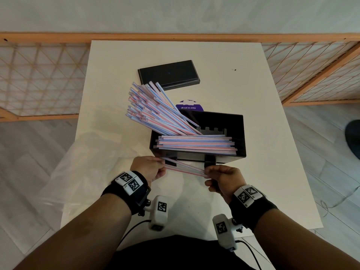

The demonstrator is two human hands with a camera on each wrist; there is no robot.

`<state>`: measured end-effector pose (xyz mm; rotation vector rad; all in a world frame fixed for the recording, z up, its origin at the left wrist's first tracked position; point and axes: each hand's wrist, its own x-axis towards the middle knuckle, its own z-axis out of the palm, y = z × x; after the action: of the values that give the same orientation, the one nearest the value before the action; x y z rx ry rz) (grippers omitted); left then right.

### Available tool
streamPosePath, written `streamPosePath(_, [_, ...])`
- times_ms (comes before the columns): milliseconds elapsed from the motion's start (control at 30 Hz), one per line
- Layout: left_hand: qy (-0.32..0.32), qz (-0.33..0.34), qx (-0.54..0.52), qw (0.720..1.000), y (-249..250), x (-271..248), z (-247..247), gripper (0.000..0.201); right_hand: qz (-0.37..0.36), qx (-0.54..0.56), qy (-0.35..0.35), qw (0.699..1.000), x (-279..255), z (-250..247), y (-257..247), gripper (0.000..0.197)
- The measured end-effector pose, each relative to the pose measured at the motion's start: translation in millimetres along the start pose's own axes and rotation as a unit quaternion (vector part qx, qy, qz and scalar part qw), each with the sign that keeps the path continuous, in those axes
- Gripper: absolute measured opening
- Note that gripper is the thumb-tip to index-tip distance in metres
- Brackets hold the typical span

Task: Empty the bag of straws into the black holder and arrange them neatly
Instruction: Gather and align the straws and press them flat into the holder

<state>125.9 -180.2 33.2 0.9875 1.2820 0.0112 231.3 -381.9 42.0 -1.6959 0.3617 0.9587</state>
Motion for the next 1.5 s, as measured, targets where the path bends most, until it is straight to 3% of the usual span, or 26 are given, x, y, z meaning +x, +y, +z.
streamPosePath(167, [-0.029, -0.007, 0.003, 1.0, 1.8, 0.4, -7.1, 0.013, -0.009, -0.037, -0.04, 0.998, -4.6, -6.2, -3.0, 0.003])
streamPosePath(500, [-0.135, -0.013, 0.059, 0.989, 10.0, -10.7, -20.3, 0.007, 0.001, -0.003, -0.089, 0.996, -10.2, -26.6, -7.1, 0.012])
streamPosePath(667, [-0.219, 0.008, 0.214, 0.952, 12.7, -20.7, -26.4, 0.004, -0.005, -0.037, -0.134, 0.99, -19.1, -10.3, -11.7, 0.01])
streamPosePath(767, [-0.235, 0.041, 0.263, 0.935, 22.9, -29.0, -30.0, 0.005, -0.025, -0.073, -0.148, 0.986, -21.9, -8.9, -19.2, 0.008])
streamPosePath(833, [-0.235, 0.076, 0.292, 0.924, 36.1, -35.9, -35.9, 0.005, -0.098, -0.23, -0.188, 0.95, -26.6, -13.6, -28.2, 0.008])
streamPosePath(900, [-0.236, 0.113, 0.35, 0.899, 55.3, -48.6, -41.2, 0.004, -0.197, -0.435, -0.221, 0.851, -37.9, -15.4, -40.6, 0.01])
streamPosePath(933, [-0.237, 0.134, 0.383, 0.883, 66.8, -58.1, -43.1, 0.002, -0.229, -0.484, -0.233, 0.812, -45.7, -14.5, -46.8, 0.009])
streamPosePath(967, [-0.238, 0.156, 0.409, 0.867, 78.2, -68.7, -44.3, 0.003, -0.248, -0.495, -0.245, 0.796, -54.8, -13.0, -53.9, 0.009])
streamPosePath(1067, [-0.226, 0.247, 0.421, 0.843, 108.6, -100.5, -40.8, 0.011, -0.314, -0.479, -0.252, 0.78, -75.1, -8.3, -76.4, 0.012])
streamPosePath(1167, [-0.174, 0.355, 0.385, 0.834, 122.9, -113.6, -32.2, 0.013, -0.436, -0.495, -0.158, 0.735, -76.7, -4.6, -99.1, 0.018])
streamPosePath(1233, [-0.133, 0.427, 0.369, 0.815, 125.7, -113.3, -27.0, 0.017, -0.463, -0.519, -0.097, 0.712, -73.3, 0.4, -112.2, 0.018])
streamPosePath(1333, [-0.09, 0.496, 0.386, 0.773, 124.1, -108.7, -22.0, 0.021, -0.448, -0.557, -0.063, 0.696, -57.4, 11.1, -117.0, 0.025])
streamPosePath(1500, [-0.07, 0.513, 0.441, 0.733, 120.5, -103.0, -15.9, 0.021, -0.391, -0.587, -0.069, 0.706, -31.9, 19.5, -114.8, 0.034])
